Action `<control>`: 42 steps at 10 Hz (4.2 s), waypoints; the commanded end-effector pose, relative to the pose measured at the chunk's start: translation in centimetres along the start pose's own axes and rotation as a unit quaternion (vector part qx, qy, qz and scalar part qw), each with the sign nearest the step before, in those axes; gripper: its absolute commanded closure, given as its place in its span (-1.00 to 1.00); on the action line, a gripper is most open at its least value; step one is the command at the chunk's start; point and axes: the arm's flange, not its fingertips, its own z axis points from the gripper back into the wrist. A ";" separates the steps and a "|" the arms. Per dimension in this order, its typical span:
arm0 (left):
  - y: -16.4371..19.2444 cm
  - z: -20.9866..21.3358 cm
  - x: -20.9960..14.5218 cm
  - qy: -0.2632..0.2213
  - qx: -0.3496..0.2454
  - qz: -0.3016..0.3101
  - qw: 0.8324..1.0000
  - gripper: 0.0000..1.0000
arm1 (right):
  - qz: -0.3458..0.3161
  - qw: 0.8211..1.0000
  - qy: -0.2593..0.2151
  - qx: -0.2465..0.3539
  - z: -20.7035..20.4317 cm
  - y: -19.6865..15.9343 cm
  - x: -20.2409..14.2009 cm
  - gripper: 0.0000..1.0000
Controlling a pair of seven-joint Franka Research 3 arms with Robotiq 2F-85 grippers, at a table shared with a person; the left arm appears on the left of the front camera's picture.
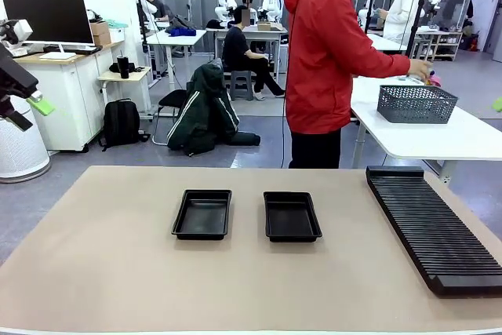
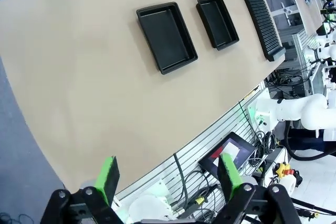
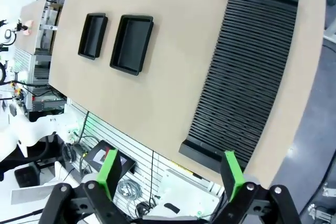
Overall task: Inspect and transfer BCBs to ESD trays.
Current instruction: Pick up the Blank PCB from the PCB Rack and place it in the left ESD tray.
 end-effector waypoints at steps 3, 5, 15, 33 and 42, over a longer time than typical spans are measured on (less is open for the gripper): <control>-0.4 2.0 -0.6 -0.005 0.012 -0.001 1.000 -1.00 | -0.026 0.999 0.005 -0.034 2.6 -0.5 0.5 -1.00; -0.4 2.3 -0.5 -0.026 0.012 -0.003 1.000 -1.00 | -0.031 0.998 -0.038 -0.032 4.6 -1.1 0.7 -1.00; -0.8 3.0 -0.5 -0.033 0.040 0.022 0.998 -1.00 | -0.034 0.997 -0.059 -0.020 6.2 -1.5 0.0 -1.00; -2.3 8.1 4.1 0.013 0.101 0.075 0.992 -1.00 | -0.034 0.997 -0.059 -0.020 6.2 -1.5 0.0 -1.00; -2.0 8.9 3.4 0.007 0.124 0.115 0.985 -1.00 | -0.034 0.997 -0.059 -0.020 6.2 -1.5 0.0 -1.00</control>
